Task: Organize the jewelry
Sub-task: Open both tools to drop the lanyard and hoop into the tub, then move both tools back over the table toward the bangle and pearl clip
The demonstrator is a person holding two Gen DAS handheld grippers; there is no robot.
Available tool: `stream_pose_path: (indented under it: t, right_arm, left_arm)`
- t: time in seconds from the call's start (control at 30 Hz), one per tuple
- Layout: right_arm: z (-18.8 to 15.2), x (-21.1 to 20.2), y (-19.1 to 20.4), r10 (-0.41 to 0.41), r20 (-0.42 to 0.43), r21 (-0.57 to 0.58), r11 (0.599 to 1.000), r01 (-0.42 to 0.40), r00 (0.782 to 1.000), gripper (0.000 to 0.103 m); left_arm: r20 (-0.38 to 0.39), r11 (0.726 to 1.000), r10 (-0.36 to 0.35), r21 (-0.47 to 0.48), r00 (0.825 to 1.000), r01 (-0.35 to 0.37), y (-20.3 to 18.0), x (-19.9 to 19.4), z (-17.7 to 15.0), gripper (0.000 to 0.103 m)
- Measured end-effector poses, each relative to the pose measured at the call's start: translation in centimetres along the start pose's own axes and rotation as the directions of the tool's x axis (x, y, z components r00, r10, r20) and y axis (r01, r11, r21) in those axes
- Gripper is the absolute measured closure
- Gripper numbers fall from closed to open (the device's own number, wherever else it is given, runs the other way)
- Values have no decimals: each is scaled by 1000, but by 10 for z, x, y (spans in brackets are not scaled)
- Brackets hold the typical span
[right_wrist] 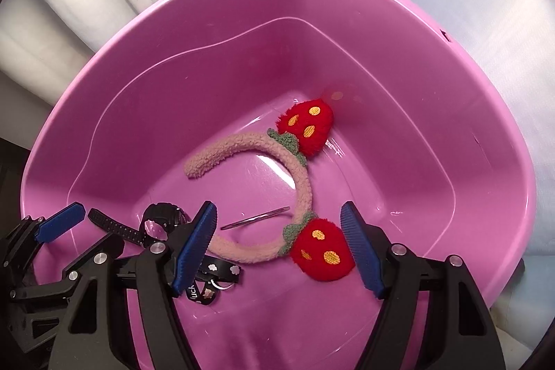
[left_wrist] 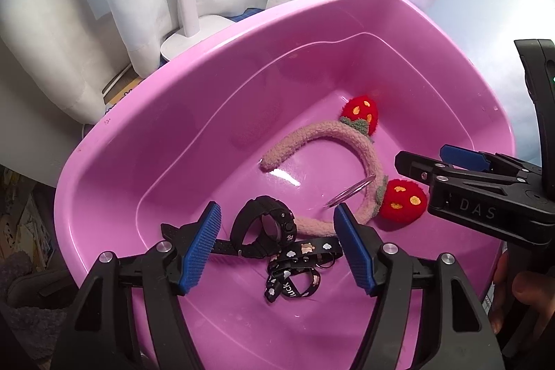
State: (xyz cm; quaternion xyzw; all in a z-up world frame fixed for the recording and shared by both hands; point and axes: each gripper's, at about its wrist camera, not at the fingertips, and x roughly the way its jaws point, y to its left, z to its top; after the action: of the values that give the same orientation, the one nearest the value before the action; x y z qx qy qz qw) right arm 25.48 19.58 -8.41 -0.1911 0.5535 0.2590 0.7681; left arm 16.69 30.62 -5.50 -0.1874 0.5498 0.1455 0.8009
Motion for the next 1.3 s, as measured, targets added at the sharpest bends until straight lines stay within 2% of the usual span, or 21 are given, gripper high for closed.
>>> stream_pose_path:
  t: [0.4, 0.6, 0.7, 0.87, 1.0, 1.13, 1.3]
  right_arm:
    - [1, -8, 1, -8, 22, -7, 1000, 8, 1000, 32]
    - [1, -17, 0, 8, 69, 11, 1000, -9, 998, 32]
    - [0, -20, 1, 11, 85, 13, 1000, -12, 996, 32]
    - [-4, -28, 3, 13, 112, 16, 1000, -15, 994, 32]
    - [-9, -38, 5, 7, 149, 19, 1000, -10, 989, 32]
    - [-15, -49, 9, -5, 193, 10, 1000, 3, 981, 32]
    - [-25, -68, 13, -11, 261, 6, 1000, 10, 965, 32]
  left_arm:
    - [22, 1000, -11, 20, 1000, 11, -4, -5, -5, 34]
    - [41, 999, -19, 36, 999, 18, -5, -12, -9, 33]
    - [62, 999, -22, 40, 998, 20, -5, -20, -12, 27]
    - [108, 998, -23, 55, 994, 17, -1, -37, -17, 22]
    - [182, 999, 1, 51, 983, -10, 5, -55, -20, 10]
    - [254, 998, 17, 53, 967, -31, 9, -76, -21, 7]
    - [326, 999, 8, 36, 945, -21, 14, -97, -23, 6]
